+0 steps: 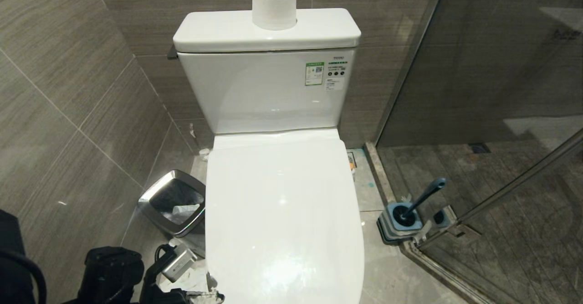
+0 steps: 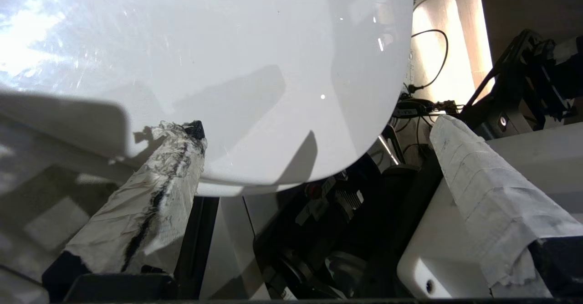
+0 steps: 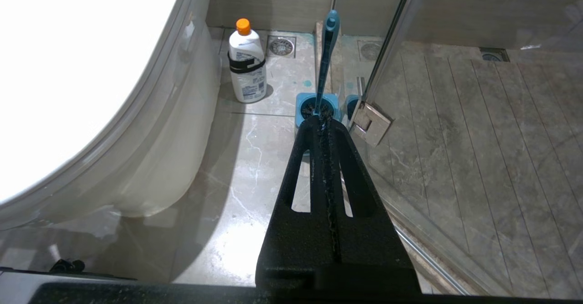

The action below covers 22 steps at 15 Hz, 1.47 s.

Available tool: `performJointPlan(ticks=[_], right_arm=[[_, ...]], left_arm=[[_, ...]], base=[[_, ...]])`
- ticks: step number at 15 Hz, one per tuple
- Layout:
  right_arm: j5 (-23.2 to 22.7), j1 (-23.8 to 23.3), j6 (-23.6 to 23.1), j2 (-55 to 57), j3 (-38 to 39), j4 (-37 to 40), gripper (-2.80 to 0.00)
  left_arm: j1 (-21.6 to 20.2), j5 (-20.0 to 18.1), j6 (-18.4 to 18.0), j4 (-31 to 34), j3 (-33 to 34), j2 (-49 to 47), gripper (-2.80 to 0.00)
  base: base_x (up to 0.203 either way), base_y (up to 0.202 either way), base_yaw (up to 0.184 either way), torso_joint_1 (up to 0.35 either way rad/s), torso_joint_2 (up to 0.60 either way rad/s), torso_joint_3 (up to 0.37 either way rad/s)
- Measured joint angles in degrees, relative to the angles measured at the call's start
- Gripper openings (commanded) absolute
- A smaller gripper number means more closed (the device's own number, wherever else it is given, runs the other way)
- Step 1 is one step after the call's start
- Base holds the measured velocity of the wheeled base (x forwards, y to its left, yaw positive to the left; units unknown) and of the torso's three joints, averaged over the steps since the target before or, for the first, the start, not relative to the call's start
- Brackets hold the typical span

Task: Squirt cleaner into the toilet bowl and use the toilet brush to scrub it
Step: Use the left hand to lift the toilet lid slightly

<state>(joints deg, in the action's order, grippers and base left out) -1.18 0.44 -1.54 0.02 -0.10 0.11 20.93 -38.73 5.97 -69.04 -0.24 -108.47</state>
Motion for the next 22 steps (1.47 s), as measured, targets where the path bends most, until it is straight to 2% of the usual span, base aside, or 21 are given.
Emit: performJointPlan(ticks=[3,10,17,22], right_arm=[[0.00,0.00,-0.02,0.00,0.00,-0.01,-2.80],[-0.02,0.02,-0.02,0.00,0.00,-0.02,-2.80],[0.00,0.02,0.00,0.00,0.00,-0.03,-2.80],[0.00,0.00,0.00,0.00,0.00,0.00,-2.80]], left_arm=[[0.06,0.61,-0.02,-0.83,0.13,-1.95,0.00],[-1.69,2.18,2.07,1.18,0.17,4.58,0.00],[-2.09,4.86,0.93,0.51,0.15,3.09,0.00],[-1.10,5.89,1.01,-4.92,0.04,0.33,0.00]], base=[[0.000,0.000,0.000,0.000,0.00,0.000],[0.000,0.000,0.000,0.000,0.00,0.000],[0.000,0.000,0.000,0.000,0.00,0.000],[0.000,0.000,0.000,0.000,0.00,0.000]])
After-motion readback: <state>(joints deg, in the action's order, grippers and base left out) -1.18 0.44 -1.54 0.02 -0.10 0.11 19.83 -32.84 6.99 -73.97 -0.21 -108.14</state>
